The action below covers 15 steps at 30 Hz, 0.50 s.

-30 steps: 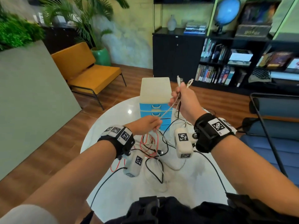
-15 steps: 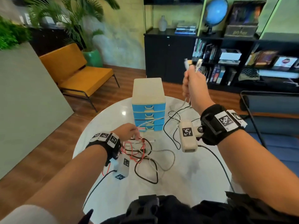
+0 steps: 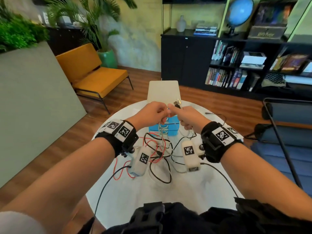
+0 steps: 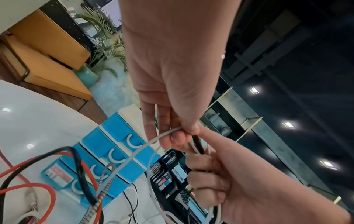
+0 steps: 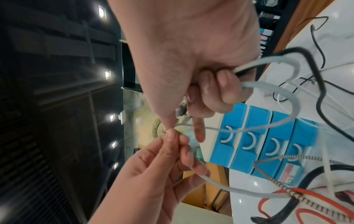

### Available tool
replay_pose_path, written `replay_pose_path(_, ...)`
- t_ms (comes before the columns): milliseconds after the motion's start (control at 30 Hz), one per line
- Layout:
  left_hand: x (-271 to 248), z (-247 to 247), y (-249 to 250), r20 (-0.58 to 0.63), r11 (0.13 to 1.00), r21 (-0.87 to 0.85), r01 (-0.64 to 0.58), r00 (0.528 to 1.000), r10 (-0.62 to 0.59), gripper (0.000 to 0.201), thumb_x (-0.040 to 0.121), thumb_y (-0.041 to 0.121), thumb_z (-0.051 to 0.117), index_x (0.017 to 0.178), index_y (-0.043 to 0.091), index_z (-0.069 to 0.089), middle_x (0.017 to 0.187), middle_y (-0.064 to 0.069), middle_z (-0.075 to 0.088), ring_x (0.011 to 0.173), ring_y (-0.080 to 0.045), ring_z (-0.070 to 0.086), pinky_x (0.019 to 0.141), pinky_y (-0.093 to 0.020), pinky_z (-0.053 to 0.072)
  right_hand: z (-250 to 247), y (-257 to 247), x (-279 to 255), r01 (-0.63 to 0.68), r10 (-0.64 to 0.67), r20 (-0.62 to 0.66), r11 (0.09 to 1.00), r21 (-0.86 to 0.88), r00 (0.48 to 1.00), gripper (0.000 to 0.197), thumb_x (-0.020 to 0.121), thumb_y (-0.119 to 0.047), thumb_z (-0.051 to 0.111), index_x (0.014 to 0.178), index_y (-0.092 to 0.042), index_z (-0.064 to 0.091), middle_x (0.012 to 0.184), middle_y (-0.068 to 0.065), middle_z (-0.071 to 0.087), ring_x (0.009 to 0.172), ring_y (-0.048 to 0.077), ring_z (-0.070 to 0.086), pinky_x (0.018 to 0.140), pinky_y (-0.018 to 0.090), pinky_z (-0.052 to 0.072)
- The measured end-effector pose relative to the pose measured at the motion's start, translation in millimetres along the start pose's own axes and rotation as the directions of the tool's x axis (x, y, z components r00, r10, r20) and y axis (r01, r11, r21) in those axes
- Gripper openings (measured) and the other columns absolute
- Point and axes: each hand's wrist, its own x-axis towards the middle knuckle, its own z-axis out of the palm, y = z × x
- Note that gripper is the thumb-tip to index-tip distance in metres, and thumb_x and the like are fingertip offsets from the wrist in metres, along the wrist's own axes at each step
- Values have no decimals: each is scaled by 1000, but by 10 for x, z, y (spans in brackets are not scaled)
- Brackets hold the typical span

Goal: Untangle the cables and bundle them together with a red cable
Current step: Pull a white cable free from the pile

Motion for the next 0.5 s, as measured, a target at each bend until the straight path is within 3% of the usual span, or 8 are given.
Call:
replay_pose_path(133,-68,44,-26,149,993,-116,29,989,-11,24,100,22,43,82,15,58,72,-2,63,67,-11,60,64,-15,50,46,24,41,64,-77,69,982,179,995,28,96,-41,55,80,-18,51,59,-3,30,46,7,26,42,20,24)
replay_pose_path(233,-96,145,-73,215,991,-134,28,977,1,24,101,21,41,88,7,56,86,-10,65,78,-15,61,73,-13,49,28,-12,33,106,-134,109,968,227,985,21,100,-29,50,84,-16,54,57,-5,31,41,5,26,38,17,25)
replay_pose_path(300,-94,230,-173,213,992,-117,37,977,-11,30,101,21,40,89,1,58,96,-14,67,93,-22,63,88,-25,51,2,-56,22,148,-170,83,963,224,982,23,101,-28,45,84,-16,53,56,-7,32,39,4,26,36,16,26)
replay_pose_path(367,-91,317,-337,232,997,-69,44,972,-27,32,101,23,39,83,7,59,99,-13,68,101,-25,61,94,-37,50,-35,-119,1,190,-207,38,947,258,978,24,102,-29,44,82,-18,51,54,-9,33,39,4,27,36,15,26)
replay_pose_path(433,-99,389,-487,263,998,-25,58,963,-49,30,101,23,39,79,14,57,100,-12,67,102,-24,60,93,-35,49,-103,-184,-27,219,-222,-29,923,317,975,25,101,-28,44,79,-19,50,52,-11,35,39,5,27,36,16,26)
replay_pose_path(500,-117,455,-600,258,997,-34,73,964,-61,27,101,20,40,87,7,58,98,-12,65,97,-24,61,85,-28,48,-187,-241,-54,262,-244,-96,897,356,965,26,101,-28,44,78,-19,51,53,-10,36,41,5,28,38,17,27)
